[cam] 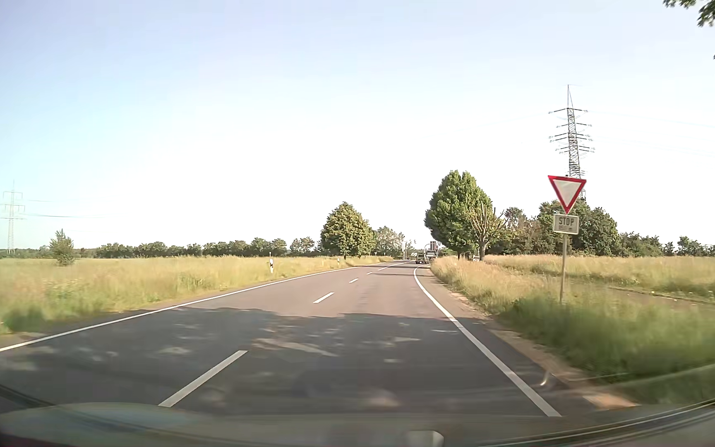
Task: Follow the waypoints while adhering to traffic rules and regulations
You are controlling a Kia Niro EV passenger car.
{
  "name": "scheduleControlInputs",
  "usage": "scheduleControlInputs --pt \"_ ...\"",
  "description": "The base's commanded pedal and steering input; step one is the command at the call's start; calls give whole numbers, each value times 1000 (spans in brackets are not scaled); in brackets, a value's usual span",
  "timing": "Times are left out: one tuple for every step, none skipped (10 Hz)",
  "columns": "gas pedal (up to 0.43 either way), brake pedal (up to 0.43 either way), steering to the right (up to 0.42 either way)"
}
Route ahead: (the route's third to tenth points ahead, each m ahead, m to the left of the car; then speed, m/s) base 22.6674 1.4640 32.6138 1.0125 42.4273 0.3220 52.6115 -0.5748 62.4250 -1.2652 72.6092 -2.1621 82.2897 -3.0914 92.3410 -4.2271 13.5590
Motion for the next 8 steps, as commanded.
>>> scheduleControlInputs --pt "8 37 11" --pt "8 30 10" --pt "8 30 10" --pt "8 30 10" --pt "8 30 10" --pt "8 30 10" --pt "20 30 10" --pt "28 30 10"
